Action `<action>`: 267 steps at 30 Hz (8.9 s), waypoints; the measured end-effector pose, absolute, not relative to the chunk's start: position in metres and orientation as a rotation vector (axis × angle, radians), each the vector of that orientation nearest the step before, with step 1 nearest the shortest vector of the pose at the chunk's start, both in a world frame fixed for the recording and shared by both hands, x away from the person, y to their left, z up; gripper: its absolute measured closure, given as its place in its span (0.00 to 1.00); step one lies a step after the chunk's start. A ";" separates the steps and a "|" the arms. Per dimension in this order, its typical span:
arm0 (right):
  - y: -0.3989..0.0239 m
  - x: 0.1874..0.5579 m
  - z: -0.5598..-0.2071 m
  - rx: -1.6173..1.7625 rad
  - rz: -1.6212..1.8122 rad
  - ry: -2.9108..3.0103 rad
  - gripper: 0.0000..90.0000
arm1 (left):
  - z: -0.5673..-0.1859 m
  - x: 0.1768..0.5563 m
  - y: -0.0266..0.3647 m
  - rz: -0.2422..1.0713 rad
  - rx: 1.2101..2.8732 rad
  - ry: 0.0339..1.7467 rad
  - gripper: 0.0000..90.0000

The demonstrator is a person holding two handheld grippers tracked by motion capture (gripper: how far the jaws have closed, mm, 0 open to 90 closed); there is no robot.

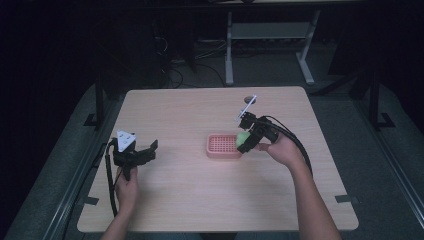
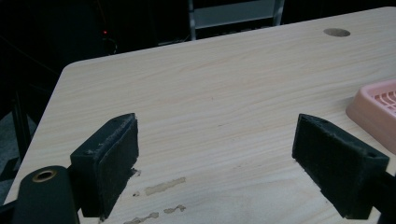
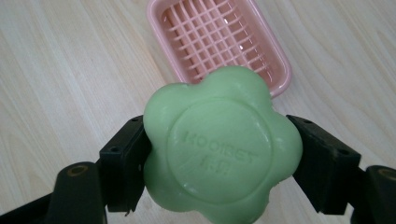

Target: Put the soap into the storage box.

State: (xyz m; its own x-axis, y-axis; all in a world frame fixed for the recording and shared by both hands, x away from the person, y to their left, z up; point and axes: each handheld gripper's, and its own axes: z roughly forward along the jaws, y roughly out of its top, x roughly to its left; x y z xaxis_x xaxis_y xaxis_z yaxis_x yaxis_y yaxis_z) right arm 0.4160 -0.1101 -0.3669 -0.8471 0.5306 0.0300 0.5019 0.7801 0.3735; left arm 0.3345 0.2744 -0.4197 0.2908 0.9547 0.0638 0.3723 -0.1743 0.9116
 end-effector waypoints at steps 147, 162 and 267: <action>-0.038 0.468 -0.413 0.830 0.377 2.979 0.29 | -0.419 0.334 0.278 0.862 1.689 1.224 0.16; -0.043 0.467 -0.406 0.854 0.420 2.960 0.30 | -0.419 0.334 0.277 0.862 1.687 1.223 0.16; -0.144 0.415 -0.400 1.038 0.640 2.890 0.28 | -0.420 0.334 0.274 0.855 1.711 1.213 0.16</action>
